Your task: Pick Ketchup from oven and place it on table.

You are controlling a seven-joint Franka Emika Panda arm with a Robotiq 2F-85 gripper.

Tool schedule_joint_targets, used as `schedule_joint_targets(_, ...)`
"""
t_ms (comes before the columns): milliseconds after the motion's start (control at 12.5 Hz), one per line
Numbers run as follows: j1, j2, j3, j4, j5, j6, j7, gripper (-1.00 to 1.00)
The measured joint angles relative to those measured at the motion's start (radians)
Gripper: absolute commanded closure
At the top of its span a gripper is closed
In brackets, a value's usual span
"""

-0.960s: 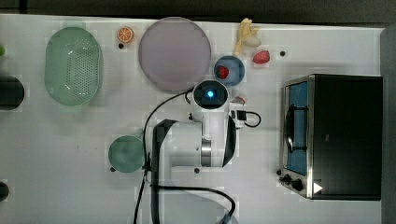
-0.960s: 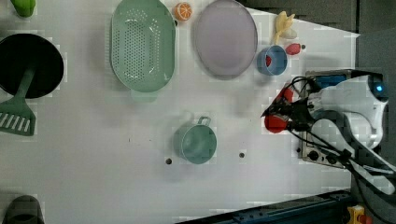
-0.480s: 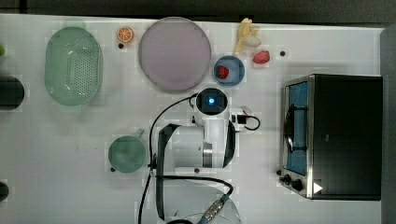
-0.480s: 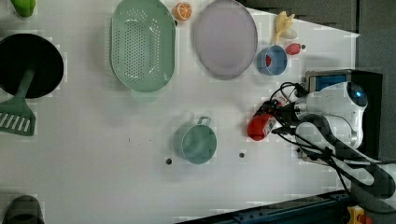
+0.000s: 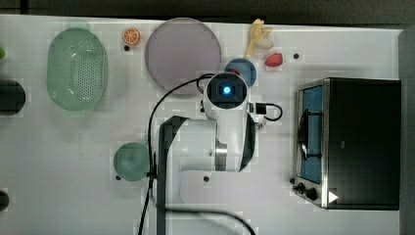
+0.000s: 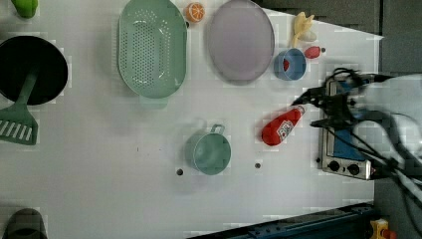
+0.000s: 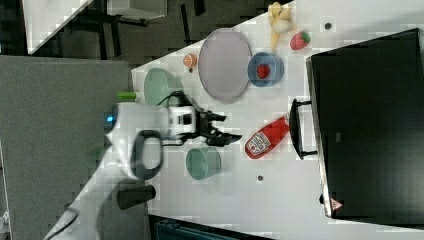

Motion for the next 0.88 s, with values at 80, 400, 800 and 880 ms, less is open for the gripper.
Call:
schedule_joint_targets(80, -0.005, -0.058, 0.001, 0.035, 0.0, -0.1, 0.0, -1.0)
schedule_joint_targets(400, -0.004, -0.196, -0.006, 0.284, -0.002, -0.265, 0.0, -1.0)
schedule_joint_targets(800, -0.006, -0.268, -0.01, 0.562, 0.008, -0.511, 0.0, -1.0)
schedule_joint_targets(880, -0.005, -0.268, -0.009, 0.583, 0.008, -0.612, 0.0, -1.0)
